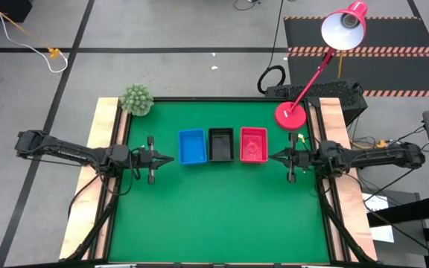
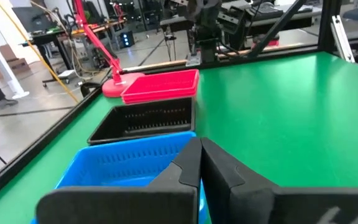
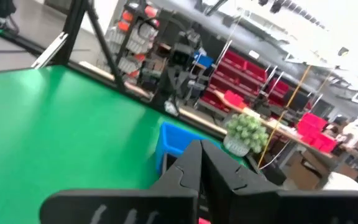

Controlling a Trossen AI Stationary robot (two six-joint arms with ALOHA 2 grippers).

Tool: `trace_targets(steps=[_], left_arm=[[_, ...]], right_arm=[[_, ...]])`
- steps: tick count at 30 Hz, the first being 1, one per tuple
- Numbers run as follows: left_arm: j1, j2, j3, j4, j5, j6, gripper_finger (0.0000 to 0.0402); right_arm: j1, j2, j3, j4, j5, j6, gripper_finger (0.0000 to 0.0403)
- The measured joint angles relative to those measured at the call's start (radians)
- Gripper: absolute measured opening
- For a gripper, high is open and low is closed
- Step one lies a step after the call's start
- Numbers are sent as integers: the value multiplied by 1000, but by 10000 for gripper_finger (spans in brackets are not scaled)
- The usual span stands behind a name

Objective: Stack baskets by color
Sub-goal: Return to Home Position

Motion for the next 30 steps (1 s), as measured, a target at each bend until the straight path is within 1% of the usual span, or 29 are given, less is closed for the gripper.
trace_targets(steps=[4, 9, 12, 18, 22, 26, 30], left_arm=[[0, 0, 0, 0, 12, -9, 4], [0, -3, 0, -10, 28, -5, 8], [1, -20, 0, -12, 29, 1, 3], [1, -75, 0, -49, 31, -2, 9], [1, -123, 0, -78, 31, -2, 3], [1, -168, 0, -122, 31, -2, 10], [1, -203, 0, -160, 31, 5, 3]], right_arm=[[-12, -39, -1, -6, -19, 0, 0], [-11, -80, -1, -50, -19, 1, 0], [-11, -98, -1, -71, -19, 1, 0], [-11, -143, -2, -122, -19, 1, 0], [-11, -182, -2, -166, -19, 1, 0], [-11, -224, -2, -189, -19, 6, 0], [-11, -264, -3, -235, -19, 10, 0]])
